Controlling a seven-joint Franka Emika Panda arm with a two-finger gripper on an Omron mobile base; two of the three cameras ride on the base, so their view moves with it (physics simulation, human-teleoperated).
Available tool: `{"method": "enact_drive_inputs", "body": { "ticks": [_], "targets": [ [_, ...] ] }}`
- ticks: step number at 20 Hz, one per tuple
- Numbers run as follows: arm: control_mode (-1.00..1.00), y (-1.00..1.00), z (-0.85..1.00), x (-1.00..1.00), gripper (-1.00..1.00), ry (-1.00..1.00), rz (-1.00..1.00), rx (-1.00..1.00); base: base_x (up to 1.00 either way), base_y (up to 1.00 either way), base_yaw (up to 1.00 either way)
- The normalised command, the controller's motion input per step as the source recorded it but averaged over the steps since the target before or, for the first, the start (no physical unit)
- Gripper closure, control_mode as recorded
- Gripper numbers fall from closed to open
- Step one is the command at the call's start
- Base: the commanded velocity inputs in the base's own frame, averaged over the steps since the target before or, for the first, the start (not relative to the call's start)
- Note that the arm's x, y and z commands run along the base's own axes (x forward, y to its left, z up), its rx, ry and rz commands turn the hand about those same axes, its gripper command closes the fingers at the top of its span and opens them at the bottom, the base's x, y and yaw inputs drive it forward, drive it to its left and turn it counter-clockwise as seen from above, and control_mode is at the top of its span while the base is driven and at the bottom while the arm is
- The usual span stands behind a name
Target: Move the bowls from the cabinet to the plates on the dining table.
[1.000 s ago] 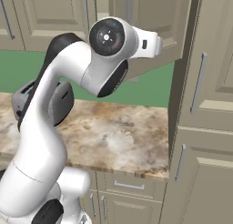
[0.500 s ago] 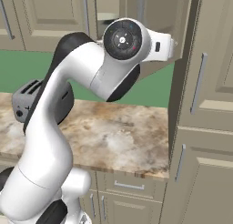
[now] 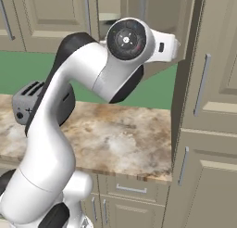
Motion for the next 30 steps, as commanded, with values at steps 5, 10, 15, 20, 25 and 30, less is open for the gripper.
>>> {"method": "enact_drive_inputs", "body": {
  "ticks": [5, 10, 15, 20, 25, 30],
  "targets": [
    [-1.0, 0.0, 0.02, -0.64, -1.0, 0.0, 0.0, 0.0, 0.0, 0.0, 0.0],
    [-1.0, 0.25, 0.25, -0.8, -1.0, 0.0, 0.0, 0.0, 0.0, 0.0, 0.0],
    [-1.0, 0.54, 0.33, -0.72, -1.0, 0.0, 0.0, -0.03, 0.0, 0.0, 0.0],
    [-1.0, 0.8, 0.17, -0.35, -1.0, 0.0, 0.0, -0.07, 0.0, 0.0, 0.0],
    [-1.0, 0.9, 0.0, -0.04, -1.0, 0.0, 0.0, -0.11, 0.0, 0.0, 0.0],
    [-1.0, 0.73, 0.0, 0.06, -1.0, 0.0, 0.0, -0.14, 0.0, 0.0, 0.0]
  ]
}}
